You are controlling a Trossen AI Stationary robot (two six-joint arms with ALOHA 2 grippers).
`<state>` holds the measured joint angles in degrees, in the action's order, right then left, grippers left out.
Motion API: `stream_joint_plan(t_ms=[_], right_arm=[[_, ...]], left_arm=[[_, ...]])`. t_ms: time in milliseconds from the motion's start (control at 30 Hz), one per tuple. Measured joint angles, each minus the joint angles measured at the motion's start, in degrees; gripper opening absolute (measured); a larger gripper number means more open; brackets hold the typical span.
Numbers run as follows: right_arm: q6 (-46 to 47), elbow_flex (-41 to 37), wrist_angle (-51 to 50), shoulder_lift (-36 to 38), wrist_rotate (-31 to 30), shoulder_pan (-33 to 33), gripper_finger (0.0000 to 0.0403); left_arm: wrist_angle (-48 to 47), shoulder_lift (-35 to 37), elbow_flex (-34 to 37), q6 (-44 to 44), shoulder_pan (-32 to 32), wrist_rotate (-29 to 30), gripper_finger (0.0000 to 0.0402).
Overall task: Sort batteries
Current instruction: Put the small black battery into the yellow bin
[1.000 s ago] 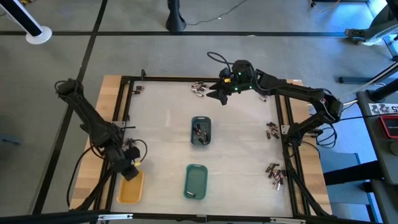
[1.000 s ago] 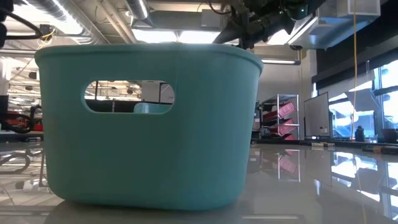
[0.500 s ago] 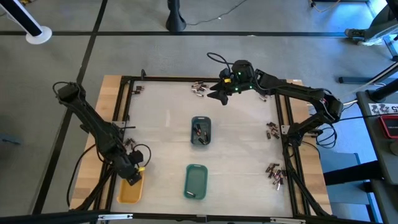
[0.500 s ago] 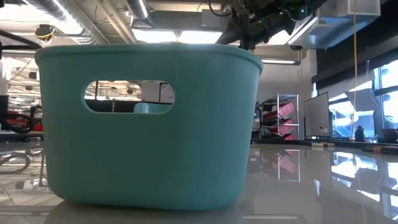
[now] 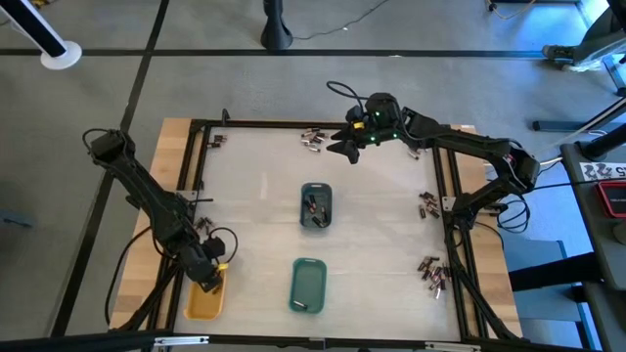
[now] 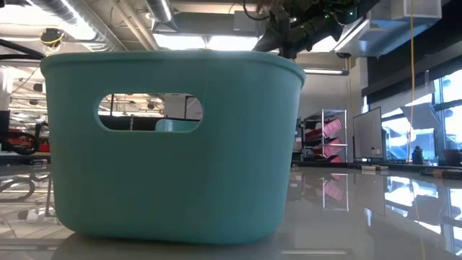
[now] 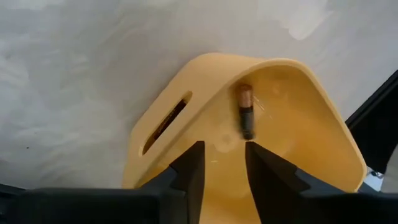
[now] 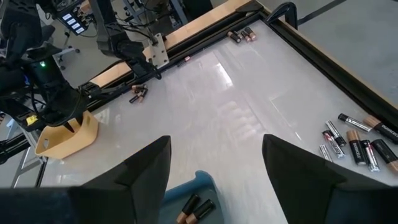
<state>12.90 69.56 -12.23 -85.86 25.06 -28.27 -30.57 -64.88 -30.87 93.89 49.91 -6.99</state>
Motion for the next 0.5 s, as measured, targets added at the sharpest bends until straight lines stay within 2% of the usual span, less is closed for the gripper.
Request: stream_joint_plan(t_ms=[100,200,500], right_arm=[[-0.73,0.00,0.00,0.00,0.00,0.00,0.0254],[-1.57,0.00,0.08,0.00,-0.02,0.00,0.0254],[-1.68,0.00,1.32,0.00,0.00,0.04,0.0254]], left_arm=[[0.58,0.00,0.00,1.90,-0.09,-1.48,0.0122],[3.67,0.48,-0.01,0.21,-0.06,-1.66,0.0126],[4.72,4.73,-0.04,3.47,-0.09,-4.32,0.0109]])
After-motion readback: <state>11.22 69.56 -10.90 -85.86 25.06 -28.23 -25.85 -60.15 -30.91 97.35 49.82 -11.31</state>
